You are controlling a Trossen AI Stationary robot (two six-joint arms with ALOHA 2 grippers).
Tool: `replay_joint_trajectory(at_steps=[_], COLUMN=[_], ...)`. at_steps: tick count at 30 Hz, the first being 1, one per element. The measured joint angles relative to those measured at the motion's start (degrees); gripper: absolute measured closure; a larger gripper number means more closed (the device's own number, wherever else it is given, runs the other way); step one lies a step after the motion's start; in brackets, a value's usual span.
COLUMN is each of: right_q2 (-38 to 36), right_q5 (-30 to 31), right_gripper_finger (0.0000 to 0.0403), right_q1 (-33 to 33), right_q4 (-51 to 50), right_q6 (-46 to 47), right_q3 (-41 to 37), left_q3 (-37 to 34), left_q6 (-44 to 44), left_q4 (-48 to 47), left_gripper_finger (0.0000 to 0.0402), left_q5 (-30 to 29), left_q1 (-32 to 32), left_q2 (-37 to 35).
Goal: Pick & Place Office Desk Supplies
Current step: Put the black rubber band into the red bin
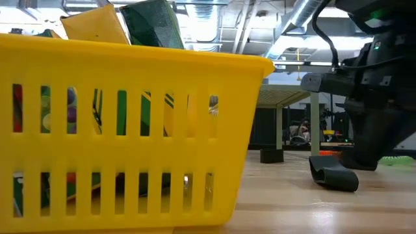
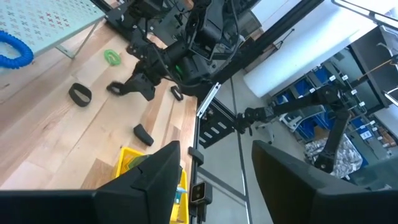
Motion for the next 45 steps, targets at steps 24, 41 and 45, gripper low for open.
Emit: replay_joint_trajectory(at_steps=[24, 41, 45], right_q2=[-0.5, -0.5, -0.5], right_q5=[18.3, 18.3, 18.3], right_gripper_finger=[0.0401, 0.0403, 0.0403], right_q1=[1.9, 0.1, -0.2], right_q4=[7.7, 17.3, 19.0], right_q6=[-37.5, -50.1, -51.5], right_q3=[33.0, 36.6, 36.6], left_q3=[0.0, 0.0, 0.0], left_q6=[5.3, 6.3, 6.3], left_q4=[26.2, 45.1, 45.1], left_gripper_finger=[0.0182, 0.0193, 0.0197], left_q5=[11.9, 14.7, 15.0], left_q1=[7.4, 14.4, 15.6], left_q2=[20.3, 31.1, 31.1])
